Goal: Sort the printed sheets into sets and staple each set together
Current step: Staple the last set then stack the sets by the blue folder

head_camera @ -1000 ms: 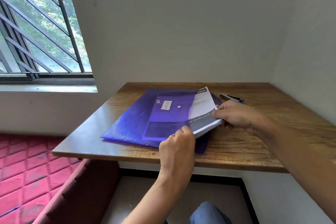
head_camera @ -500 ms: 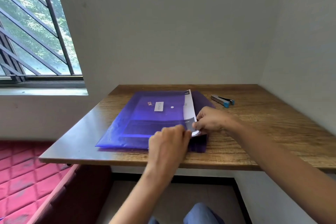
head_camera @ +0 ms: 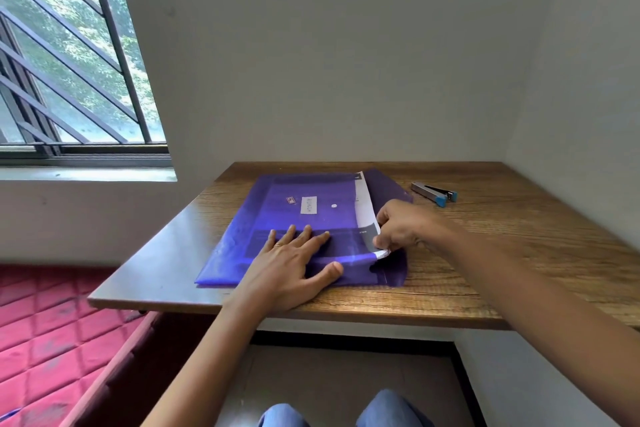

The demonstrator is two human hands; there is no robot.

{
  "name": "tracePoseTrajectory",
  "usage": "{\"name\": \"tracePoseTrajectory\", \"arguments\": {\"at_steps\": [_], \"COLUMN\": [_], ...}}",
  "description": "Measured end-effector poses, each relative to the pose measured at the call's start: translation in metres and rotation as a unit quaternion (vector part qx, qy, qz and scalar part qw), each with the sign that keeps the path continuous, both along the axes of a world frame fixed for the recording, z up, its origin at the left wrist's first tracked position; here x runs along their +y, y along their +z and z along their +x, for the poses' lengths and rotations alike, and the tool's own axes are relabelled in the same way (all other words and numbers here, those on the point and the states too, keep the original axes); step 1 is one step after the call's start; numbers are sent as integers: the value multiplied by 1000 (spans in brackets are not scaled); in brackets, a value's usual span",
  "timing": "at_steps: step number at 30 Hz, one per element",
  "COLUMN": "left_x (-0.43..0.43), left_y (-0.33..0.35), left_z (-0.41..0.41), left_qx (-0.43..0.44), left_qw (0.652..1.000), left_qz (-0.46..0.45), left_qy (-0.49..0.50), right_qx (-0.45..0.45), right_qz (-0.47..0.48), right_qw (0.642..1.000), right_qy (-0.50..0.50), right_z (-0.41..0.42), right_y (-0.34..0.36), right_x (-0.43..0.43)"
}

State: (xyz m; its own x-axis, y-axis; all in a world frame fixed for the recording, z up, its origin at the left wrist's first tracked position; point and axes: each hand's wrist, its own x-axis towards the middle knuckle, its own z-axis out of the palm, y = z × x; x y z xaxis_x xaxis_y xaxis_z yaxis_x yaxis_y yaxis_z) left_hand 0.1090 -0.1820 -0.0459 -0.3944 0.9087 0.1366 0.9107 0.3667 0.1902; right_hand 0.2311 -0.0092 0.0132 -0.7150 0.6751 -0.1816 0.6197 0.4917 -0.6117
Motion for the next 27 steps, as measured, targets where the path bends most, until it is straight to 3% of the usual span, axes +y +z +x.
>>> {"name": "tracePoseTrajectory", "arguments": {"at_steps": [7, 15, 19, 24, 27], "left_x": [-1, -1, -5, -5, -4], "left_y": [2, 1, 10, 10, 5], "left_z": [1, -1, -9, -21, -19], "left_qx": [-18, -44, -89, -12, -22], "left_qw": [1000, 999, 995, 999, 999], "left_qz": [9, 15, 38, 24, 7], "left_qy": [-4, -7, -14, 22, 29], "right_qx": [15, 78, 105, 172, 181], "right_qz": [-14, -167, -281, -310, -333], "right_qw": [1000, 983, 953, 929, 919], "right_qy": [-3, 5, -37, -104, -106], "right_z": [-9, -19, -18, -28, -31], "right_y": [2, -9, 0, 7, 8], "right_x": [-2, -2, 8, 13, 7]}}
